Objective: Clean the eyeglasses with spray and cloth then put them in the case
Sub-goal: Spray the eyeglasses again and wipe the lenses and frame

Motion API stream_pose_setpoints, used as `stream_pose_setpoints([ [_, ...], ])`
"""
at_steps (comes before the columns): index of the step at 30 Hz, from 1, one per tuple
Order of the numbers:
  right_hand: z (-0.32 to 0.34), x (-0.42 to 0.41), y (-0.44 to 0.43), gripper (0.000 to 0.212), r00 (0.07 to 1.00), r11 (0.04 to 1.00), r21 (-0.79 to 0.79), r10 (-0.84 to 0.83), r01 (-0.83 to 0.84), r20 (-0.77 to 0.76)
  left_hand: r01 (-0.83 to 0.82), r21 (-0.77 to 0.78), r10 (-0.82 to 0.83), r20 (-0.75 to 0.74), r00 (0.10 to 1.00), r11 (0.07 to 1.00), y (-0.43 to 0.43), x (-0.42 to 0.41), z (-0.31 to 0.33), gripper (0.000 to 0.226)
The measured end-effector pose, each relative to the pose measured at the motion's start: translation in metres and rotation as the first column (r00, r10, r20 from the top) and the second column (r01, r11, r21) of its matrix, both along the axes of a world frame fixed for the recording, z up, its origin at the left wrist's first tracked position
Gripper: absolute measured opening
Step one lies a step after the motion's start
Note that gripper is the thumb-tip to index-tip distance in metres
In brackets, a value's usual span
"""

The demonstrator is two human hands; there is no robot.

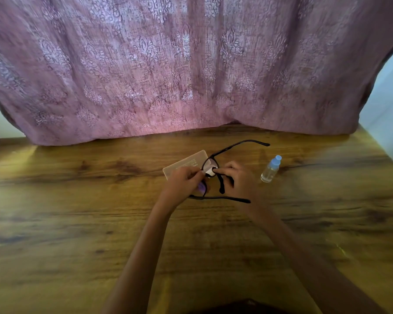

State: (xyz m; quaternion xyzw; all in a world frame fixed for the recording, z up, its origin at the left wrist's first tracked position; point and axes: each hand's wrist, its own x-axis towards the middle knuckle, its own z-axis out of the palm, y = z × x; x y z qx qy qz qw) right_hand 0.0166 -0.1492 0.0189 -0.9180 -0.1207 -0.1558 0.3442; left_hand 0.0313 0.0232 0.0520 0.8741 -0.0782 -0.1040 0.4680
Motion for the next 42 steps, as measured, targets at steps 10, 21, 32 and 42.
stream_pose_setpoints([
  [10, 0.003, -0.003, -0.001, 0.029, 0.998, 0.998, 0.000, 0.062, -0.062, 0.000, -0.021, -0.087, 0.019, -0.021, 1.000, 0.996, 0.005, 0.000, -0.003, 0.024],
  [21, 0.005, -0.007, 0.001, 0.028, 0.999, 0.999, 0.005, 0.050, -0.050, -0.012, -0.019, -0.082, 0.015, -0.049, 0.999, 0.996, 0.005, 0.000, -0.005, 0.026],
  [32, 0.013, -0.003, 0.009, 0.028, 0.997, 0.997, -0.002, 0.081, -0.081, 0.019, 0.027, -0.099, -0.035, -0.079, 0.996, 0.995, 0.000, -0.003, 0.000, 0.021],
  [42, 0.007, 0.008, -0.001, 0.032, 1.000, 0.996, -0.080, -0.025, 0.027, 0.016, -0.029, -0.099, 0.014, -0.145, 0.989, 0.995, -0.005, -0.006, 0.001, 0.025],
])
